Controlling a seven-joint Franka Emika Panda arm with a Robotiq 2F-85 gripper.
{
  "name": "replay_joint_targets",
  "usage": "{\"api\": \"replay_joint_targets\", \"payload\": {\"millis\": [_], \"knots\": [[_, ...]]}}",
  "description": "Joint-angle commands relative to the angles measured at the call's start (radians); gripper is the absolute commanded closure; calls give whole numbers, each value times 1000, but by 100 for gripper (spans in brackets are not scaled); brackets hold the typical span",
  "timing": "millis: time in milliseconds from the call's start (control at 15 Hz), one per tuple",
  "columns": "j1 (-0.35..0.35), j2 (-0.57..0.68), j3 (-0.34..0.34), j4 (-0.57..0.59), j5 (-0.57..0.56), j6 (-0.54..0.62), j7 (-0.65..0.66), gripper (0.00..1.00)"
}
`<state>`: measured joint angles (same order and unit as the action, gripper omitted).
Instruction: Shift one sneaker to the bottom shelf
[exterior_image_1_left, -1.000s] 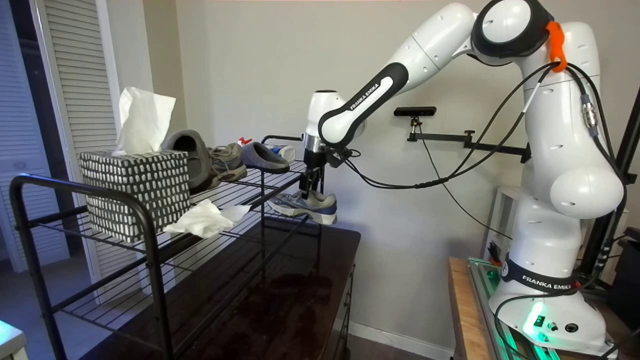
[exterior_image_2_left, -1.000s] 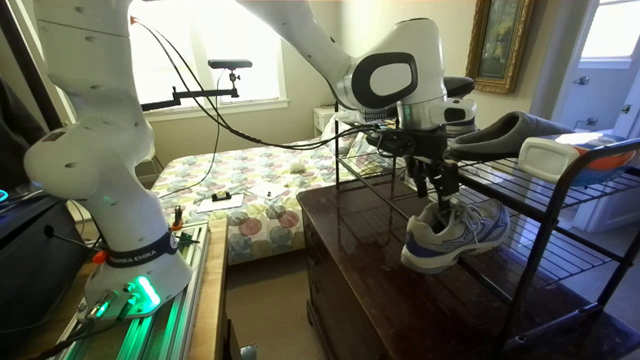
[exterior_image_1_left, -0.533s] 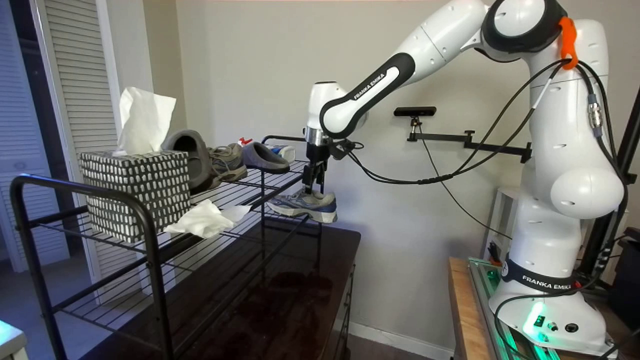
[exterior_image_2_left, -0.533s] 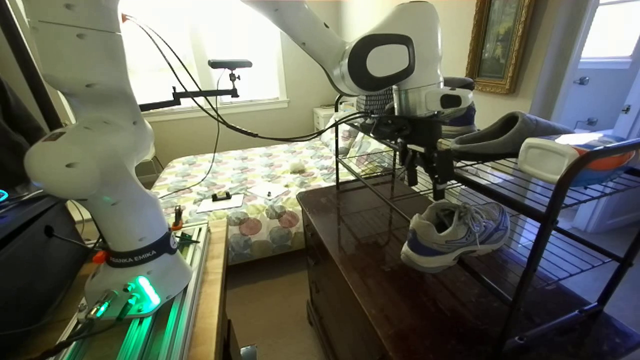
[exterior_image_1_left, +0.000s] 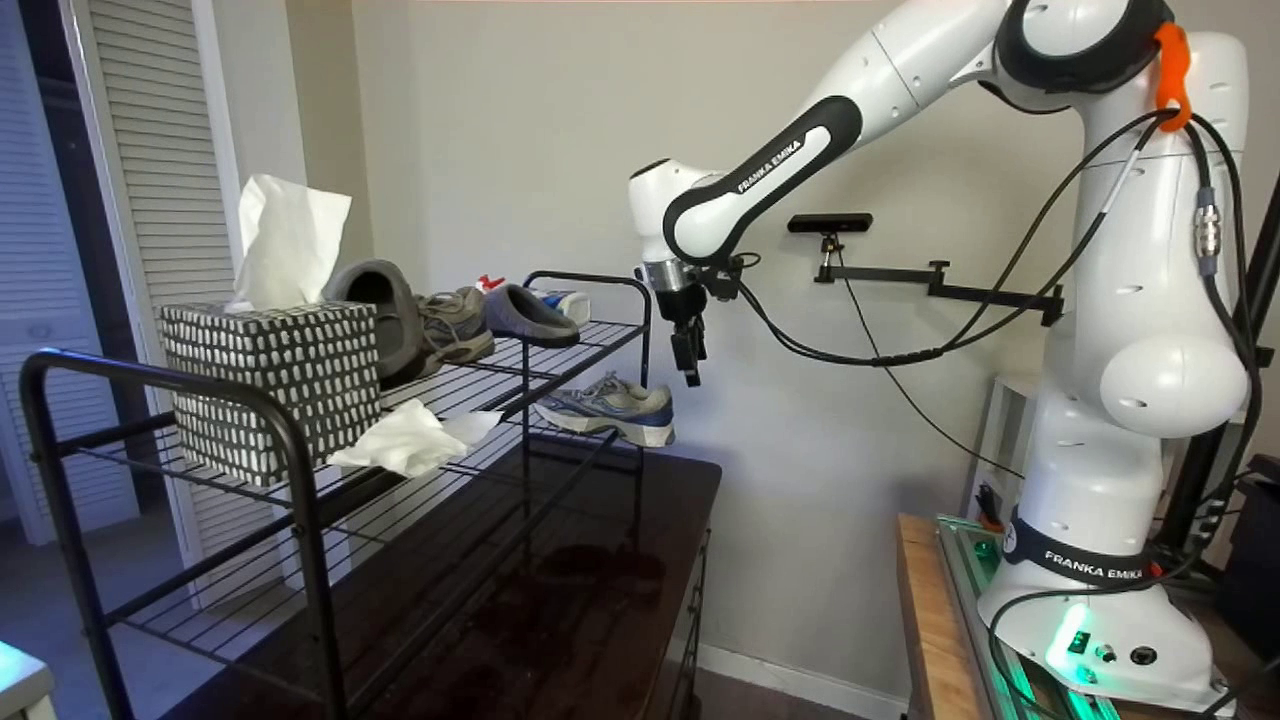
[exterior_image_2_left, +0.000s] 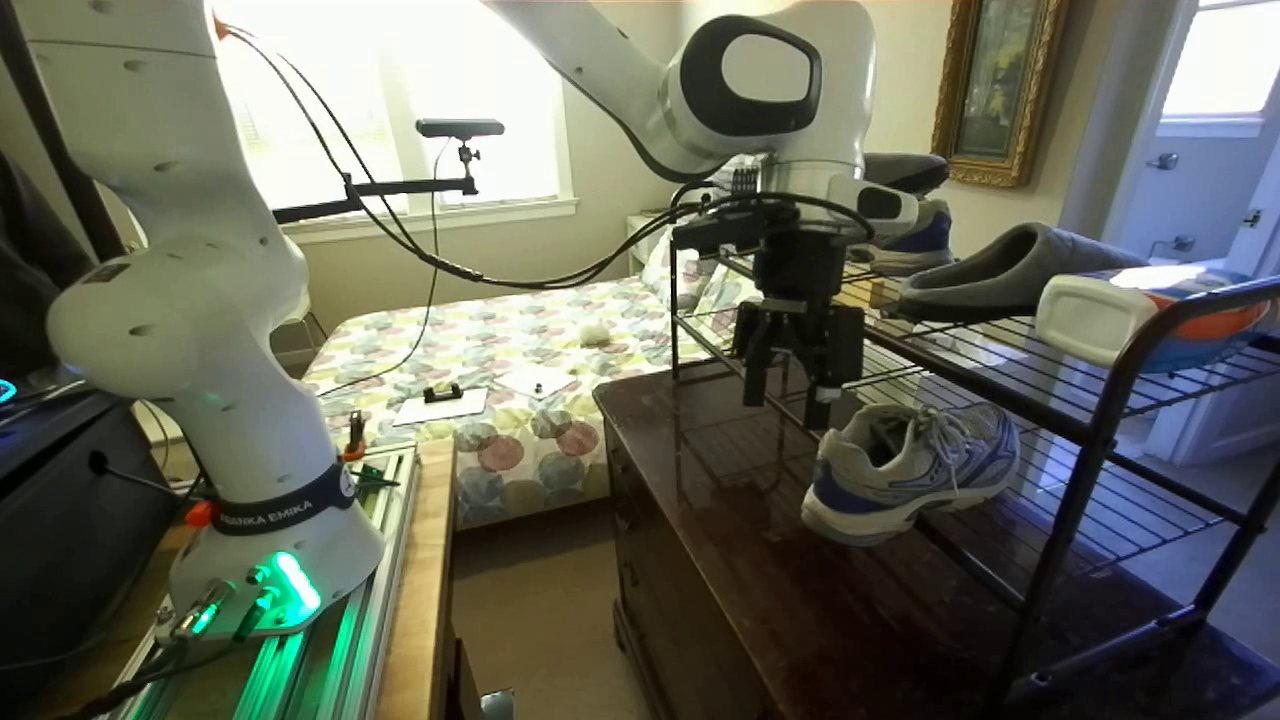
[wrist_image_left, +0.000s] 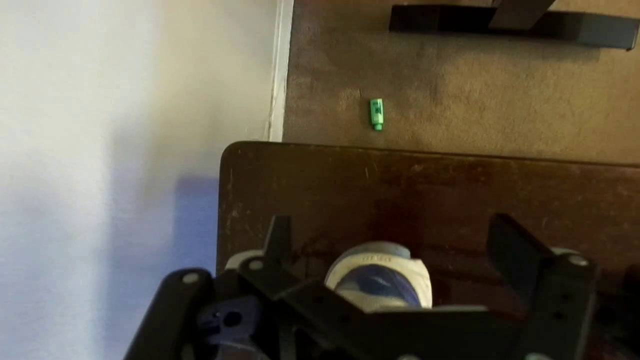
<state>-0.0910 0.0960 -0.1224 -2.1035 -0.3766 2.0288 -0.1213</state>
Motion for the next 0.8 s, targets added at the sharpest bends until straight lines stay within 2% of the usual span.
{"api": "replay_joint_targets", "payload": {"millis": [0,200,400,533,733], "knots": [[-9,-15,6,-54,-22,-14,-91,0],[-21,10,-1,-76,-31,18,-192,0],[-52,13,-13,-129,-12,200,-275,0],[-80,10,-23,-170,59,341,-306,0],[-120,17,-27,-227,213,466,-369,0]]}}
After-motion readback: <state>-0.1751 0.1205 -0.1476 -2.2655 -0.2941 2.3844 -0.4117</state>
